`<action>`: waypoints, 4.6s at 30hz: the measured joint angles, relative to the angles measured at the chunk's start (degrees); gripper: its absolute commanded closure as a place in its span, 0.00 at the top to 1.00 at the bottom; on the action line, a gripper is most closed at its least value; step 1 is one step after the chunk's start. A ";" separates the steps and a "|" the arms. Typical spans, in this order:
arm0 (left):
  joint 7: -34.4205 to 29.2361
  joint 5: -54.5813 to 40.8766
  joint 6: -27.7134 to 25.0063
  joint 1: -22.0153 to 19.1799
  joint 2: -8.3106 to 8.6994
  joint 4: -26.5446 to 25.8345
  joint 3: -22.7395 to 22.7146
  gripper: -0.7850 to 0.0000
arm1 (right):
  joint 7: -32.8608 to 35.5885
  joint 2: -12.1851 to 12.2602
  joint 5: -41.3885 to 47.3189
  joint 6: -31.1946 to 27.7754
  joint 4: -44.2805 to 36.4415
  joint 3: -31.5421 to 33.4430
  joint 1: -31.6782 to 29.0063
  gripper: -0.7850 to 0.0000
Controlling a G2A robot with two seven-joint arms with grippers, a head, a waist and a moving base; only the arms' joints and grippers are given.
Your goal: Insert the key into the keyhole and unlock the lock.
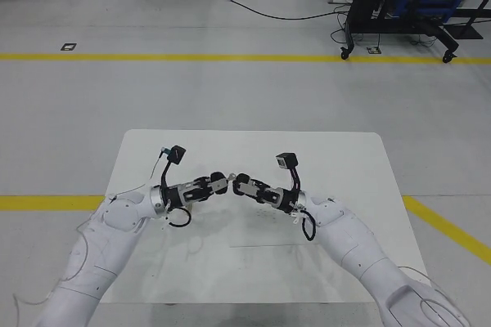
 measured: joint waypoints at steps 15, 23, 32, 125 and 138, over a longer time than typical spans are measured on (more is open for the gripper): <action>2.41 -0.05 1.10 2.33 0.61 -2.18 -2.31 0.00 | 3.30 0.47 -0.73 3.97 -1.17 -0.35 0.85 1.00; -9.80 0.91 4.84 2.53 1.91 -5.11 -2.15 0.00 | 10.26 4.56 -10.93 9.95 -5.59 6.70 0.68 1.00; -13.71 3.39 6.03 1.39 1.89 -6.02 1.26 0.00 | 15.81 6.19 -9.74 14.00 -12.68 7.63 -2.81 0.75; -7.22 8.24 4.03 -1.70 2.13 -3.68 4.28 1.00 | 9.86 9.40 -8.64 7.66 -8.93 12.85 -3.96 0.00; -0.65 15.92 4.77 1.67 4.36 -9.03 -5.39 1.00 | 9.86 9.40 -8.64 7.66 -8.93 12.85 -3.96 0.00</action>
